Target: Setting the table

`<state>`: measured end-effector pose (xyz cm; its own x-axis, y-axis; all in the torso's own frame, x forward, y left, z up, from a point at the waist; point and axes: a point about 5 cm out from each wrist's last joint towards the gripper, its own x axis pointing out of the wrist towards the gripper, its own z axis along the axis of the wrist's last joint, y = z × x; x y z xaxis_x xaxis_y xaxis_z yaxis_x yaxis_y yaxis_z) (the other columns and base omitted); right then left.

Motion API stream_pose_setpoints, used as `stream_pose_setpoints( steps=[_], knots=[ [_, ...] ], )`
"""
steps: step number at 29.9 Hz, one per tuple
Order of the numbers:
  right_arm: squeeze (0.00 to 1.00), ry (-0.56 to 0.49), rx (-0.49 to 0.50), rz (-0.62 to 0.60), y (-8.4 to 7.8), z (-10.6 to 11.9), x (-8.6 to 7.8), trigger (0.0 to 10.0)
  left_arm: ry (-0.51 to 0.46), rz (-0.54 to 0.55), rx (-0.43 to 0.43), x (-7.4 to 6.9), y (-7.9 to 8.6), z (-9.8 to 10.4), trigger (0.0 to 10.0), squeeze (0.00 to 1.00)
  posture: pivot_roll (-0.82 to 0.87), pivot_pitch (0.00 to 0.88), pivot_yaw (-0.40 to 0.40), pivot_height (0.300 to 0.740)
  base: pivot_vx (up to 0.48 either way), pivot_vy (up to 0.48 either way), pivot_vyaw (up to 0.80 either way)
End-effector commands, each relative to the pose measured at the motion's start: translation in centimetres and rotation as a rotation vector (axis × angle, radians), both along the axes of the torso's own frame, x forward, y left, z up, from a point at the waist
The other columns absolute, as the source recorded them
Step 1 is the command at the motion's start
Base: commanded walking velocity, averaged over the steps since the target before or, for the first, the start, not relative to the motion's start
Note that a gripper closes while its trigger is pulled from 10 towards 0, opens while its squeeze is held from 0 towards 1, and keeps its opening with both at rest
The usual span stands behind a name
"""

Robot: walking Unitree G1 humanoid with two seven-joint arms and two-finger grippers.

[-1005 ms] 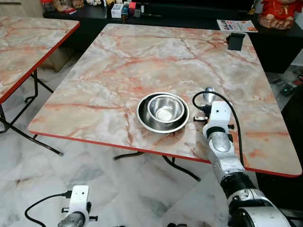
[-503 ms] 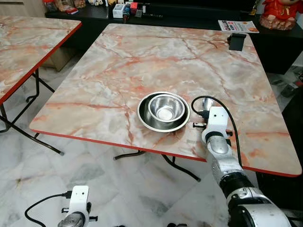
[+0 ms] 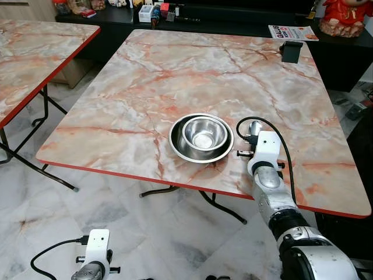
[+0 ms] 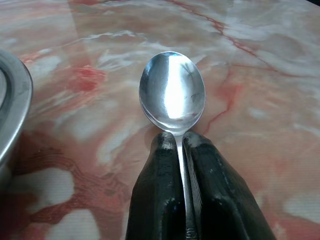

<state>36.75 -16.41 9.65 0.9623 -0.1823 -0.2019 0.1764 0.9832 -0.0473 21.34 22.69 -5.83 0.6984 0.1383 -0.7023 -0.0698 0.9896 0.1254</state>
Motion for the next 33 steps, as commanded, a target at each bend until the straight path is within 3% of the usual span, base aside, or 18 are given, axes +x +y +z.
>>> stream_pose_setpoints(
  steps=[1, 5, 7, 24, 25, 28, 31, 33],
  knots=[
    [0.00, 0.048, 0.013, -0.002, 0.0, -1.2, -0.5, 10.0, 0.039, 0.010, 0.002, -0.9, 0.4, -0.5, 10.0, 0.00, 0.04, 0.149, 0.007, 0.740, 0.000, 0.000, 0.00],
    [0.03, 0.045, 0.018, 0.001, 0.0, -1.2, -0.5, 10.0, 0.039, 0.008, 0.003, -0.8, 0.4, -0.5, 10.0, 0.00, 0.04, 0.148, 0.006, 0.740, 0.000, 0.000, 0.00],
    [1.00, 0.043, 0.021, 0.002, 0.0, -1.2, -0.5, 10.0, 0.040, 0.006, 0.002, -0.9, 0.3, -0.5, 10.0, 0.00, 0.04, 0.150, 0.007, 0.740, 0.000, 0.000, 0.00],
    [1.00, 0.006, 0.021, -0.007, 0.1, -0.8, -0.4, 10.0, 0.041, -0.009, 0.003, -0.6, 0.0, -0.4, 10.0, 0.00, 0.04, 0.144, 0.012, 0.740, 0.000, 0.000, 0.00],
    [0.00, -0.032, -0.007, -0.008, 0.0, -0.3, -0.2, 10.0, 0.040, -0.009, 0.002, -0.6, 0.0, -0.4, 10.0, 0.00, 0.03, 0.144, 0.012, 0.740, 0.000, 0.000, 0.00],
    [0.00, -0.164, -0.056, -0.018, 0.0, 1.7, 0.1, 10.0, 0.042, -0.009, -0.001, -0.7, 0.0, -0.5, 10.0, 0.00, 0.03, 0.144, 0.013, 0.740, 0.000, 0.000, 0.00],
    [0.00, -0.230, -0.106, -0.015, 0.0, 2.9, 0.3, 10.0, 0.042, -0.009, -0.003, -0.7, 0.0, -0.5, 10.0, 0.00, 0.03, 0.144, 0.013, 0.740, 0.000, 0.000, 0.00],
    [0.00, -0.271, -0.085, -0.032, -0.1, 3.5, 0.4, 10.0, 0.042, -0.009, -0.003, -0.8, 0.0, -0.5, 10.0, 0.00, 0.03, 0.144, 0.015, 0.740, 0.000, 0.000, 0.00]
  ],
)
